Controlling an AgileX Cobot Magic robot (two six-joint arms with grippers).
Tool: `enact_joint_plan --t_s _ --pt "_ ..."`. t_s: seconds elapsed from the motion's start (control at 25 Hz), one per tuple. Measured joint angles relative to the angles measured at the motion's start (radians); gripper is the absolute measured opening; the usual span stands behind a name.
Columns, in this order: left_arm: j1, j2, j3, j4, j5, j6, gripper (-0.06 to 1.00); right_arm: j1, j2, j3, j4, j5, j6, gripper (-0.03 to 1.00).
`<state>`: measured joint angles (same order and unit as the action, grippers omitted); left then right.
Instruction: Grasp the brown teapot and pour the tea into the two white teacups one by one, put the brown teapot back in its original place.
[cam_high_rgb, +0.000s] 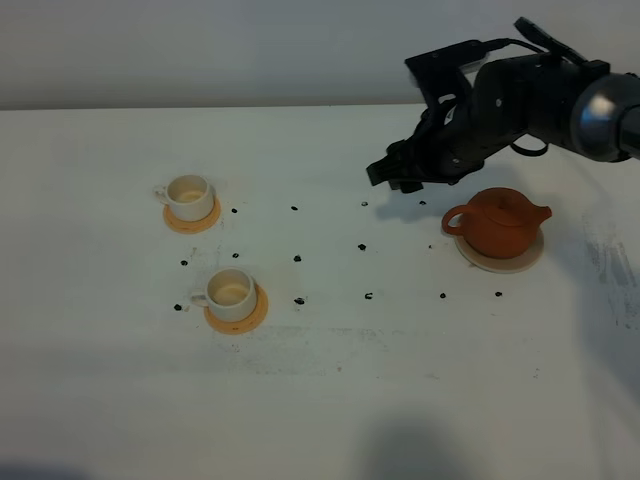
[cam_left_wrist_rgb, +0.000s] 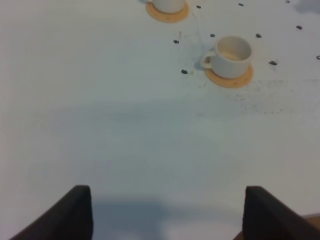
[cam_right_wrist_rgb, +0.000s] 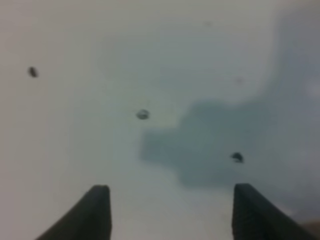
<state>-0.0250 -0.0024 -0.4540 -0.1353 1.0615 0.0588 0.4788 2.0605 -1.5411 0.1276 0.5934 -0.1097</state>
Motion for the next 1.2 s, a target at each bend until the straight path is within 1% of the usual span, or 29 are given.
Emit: enact_joint_plan --t_s 0.16,0.44,0.76,1.0,1.2 --pt "0.0 0.0 0.0 0.0 0.0 0.0 0.6 -0.024 0.001 0.0 -0.001 0.028 0.011 0.51" --pt "0.0 0.0 0.0 0.0 0.0 0.0 0.6 -0.026 0.035 0.0 0.0 0.072 0.015 0.51" --pt "0.0 0.0 0.0 0.0 0.001 0.0 0.6 -0.03 0.044 0.0 -0.002 0.076 0.015 0.51" --pt "0.0 0.0 0.0 0.0 0.001 0.0 0.6 -0.048 0.057 0.0 -0.047 0.101 0.015 0.51" --pt "0.0 0.0 0.0 0.0 0.001 0.0 0.6 -0.049 0.062 0.0 -0.048 0.101 0.014 0.51"
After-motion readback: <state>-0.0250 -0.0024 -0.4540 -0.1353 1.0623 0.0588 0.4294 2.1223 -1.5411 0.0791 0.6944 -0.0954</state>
